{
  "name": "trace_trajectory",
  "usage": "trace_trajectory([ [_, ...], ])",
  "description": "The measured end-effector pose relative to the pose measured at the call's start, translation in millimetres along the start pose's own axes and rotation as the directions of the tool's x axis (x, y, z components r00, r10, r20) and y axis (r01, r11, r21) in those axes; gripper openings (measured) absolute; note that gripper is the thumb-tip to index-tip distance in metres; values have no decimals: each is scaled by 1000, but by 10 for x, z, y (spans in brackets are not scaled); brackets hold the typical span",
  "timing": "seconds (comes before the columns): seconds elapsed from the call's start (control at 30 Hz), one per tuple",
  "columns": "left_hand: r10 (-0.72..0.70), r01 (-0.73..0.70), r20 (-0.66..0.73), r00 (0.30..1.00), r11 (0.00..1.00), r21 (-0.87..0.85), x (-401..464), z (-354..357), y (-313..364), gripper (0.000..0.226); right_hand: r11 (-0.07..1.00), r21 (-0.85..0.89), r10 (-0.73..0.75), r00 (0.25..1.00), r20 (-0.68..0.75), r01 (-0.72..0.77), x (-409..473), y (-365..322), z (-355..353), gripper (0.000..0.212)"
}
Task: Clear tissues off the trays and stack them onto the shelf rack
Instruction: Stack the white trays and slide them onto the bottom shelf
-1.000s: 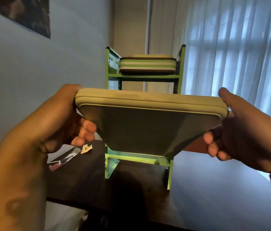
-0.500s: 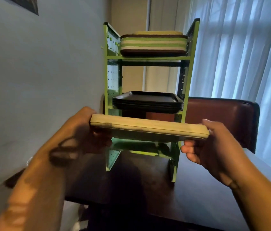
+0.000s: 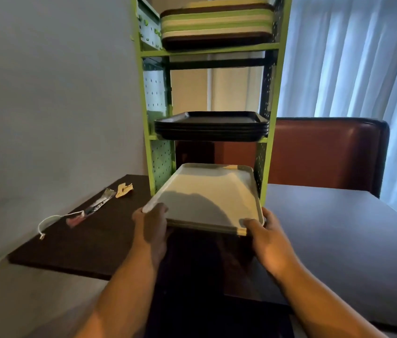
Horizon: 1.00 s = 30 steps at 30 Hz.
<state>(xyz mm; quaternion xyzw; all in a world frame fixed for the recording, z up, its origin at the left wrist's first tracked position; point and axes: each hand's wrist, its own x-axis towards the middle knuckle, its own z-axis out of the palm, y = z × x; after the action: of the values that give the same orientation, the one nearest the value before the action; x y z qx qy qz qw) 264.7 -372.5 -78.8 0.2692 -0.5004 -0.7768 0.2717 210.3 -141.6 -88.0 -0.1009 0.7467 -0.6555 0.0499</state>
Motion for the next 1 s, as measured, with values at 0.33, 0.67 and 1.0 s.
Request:
trace_trajectory([
  [0.33,49,-65,71,996,968,241,17,184,-103,71,918,-346,-217,976,-29,194,203,126,-35,59],
  [0.67,178,-155,-18,984,902,404,90,385,-125,87,779,-589,-302,952,-54,214,330,188,-33,61],
  [1.0,161,-201,120,980,757,621,-211,427,-239,99,896,-404,-237,967,-90,182,375,215,10,62],
])
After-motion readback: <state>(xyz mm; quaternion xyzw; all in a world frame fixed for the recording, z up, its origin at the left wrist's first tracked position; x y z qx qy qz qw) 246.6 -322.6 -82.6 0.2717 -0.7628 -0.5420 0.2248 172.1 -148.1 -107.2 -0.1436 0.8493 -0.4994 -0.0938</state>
